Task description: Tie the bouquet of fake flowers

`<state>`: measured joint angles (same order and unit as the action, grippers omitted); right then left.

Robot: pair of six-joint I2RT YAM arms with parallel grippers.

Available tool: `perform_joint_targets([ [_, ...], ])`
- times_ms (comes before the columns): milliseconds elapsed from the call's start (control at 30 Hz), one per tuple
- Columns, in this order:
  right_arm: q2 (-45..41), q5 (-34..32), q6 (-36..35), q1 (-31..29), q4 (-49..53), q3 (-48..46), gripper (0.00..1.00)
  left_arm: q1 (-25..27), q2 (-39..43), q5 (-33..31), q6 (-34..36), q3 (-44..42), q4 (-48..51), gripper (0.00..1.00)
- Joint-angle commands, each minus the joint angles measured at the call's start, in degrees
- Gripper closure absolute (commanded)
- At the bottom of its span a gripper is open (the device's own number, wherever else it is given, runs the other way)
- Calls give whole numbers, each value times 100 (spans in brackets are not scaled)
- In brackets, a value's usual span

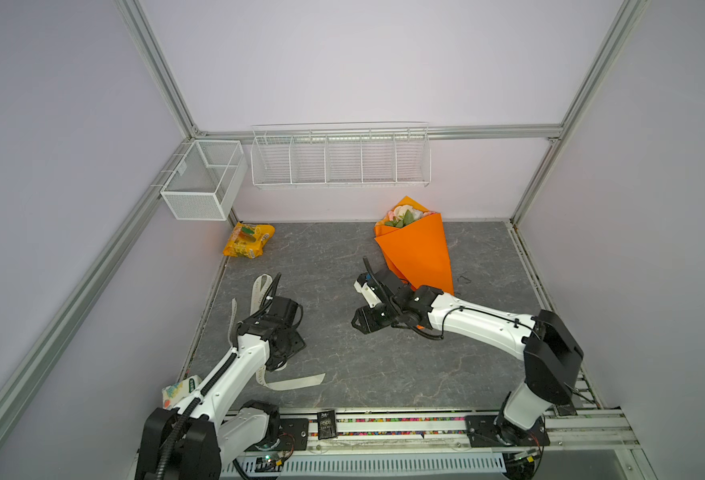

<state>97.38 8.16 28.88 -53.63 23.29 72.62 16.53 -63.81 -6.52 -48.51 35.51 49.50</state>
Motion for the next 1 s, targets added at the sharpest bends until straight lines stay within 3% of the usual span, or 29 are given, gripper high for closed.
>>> perform_joint_targets([
  [0, -239, -163, -19, 18, 192, -157, 51, 15, -269, -334, -144, -1, -98, 33],
  [133, -308, -235, 3, 62, 194, -273, 51, 15, -668, -63, 106, -9, -294, 36],
  [233, -337, -303, 38, 80, 233, -318, 51, 12, -920, 42, 227, -18, -428, 50],
  [333, -427, -433, 90, 89, 298, -379, 51, 16, -1048, 264, 330, -30, -529, 53],
  [400, -574, -532, 157, 105, 315, -479, 51, 16, -1034, 512, 411, -77, -644, 78],
  [433, -660, -580, 201, 104, 320, -553, 51, 25, -1005, 690, 450, -79, -679, 84],
  [533, -1055, -780, 345, 148, 351, -835, 51, 98, -799, 1296, 431, -105, -925, 97],
  [600, -1384, -969, 462, 179, 407, -1055, 51, 211, -641, 1779, 358, -17, -1051, 100],
  [767, -2441, -1399, 968, 507, 588, -1842, 52, 1744, -352, 2110, -168, 755, -1896, 100],
  [967, -3749, -1055, 1251, 1403, 798, -2805, 52, 3113, -1297, 2062, -783, 2031, -2817, 100],
])
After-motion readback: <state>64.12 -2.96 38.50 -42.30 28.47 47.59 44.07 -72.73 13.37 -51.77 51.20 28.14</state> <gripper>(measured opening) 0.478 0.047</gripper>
